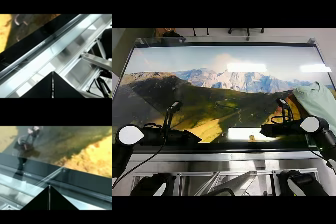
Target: Fold the shirts.
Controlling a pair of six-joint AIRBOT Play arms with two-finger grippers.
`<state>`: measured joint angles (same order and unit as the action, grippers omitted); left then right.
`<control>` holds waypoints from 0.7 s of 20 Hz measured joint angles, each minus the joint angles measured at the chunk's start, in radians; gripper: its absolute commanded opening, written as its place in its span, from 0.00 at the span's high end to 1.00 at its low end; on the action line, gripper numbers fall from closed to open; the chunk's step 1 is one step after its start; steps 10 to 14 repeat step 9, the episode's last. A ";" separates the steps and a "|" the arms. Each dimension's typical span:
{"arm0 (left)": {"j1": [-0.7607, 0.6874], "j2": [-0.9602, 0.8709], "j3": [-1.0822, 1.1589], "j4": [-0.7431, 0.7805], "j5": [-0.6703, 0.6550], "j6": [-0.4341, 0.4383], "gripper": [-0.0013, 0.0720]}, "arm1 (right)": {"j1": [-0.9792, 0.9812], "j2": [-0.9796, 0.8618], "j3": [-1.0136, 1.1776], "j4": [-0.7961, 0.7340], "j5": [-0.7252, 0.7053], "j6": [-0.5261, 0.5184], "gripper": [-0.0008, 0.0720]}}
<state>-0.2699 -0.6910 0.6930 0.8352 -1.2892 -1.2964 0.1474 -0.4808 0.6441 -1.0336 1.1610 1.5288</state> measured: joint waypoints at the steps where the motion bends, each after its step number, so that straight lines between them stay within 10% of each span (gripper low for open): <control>1: 0.012 0.018 -0.013 0.001 0.001 -0.003 0.96 | 0.003 0.002 -0.004 0.006 -0.002 0.001 0.96; 14: 0.080 0.130 -0.044 0.008 0.000 -0.006 0.96 | 0.009 0.006 -0.014 0.025 -0.008 0.003 0.96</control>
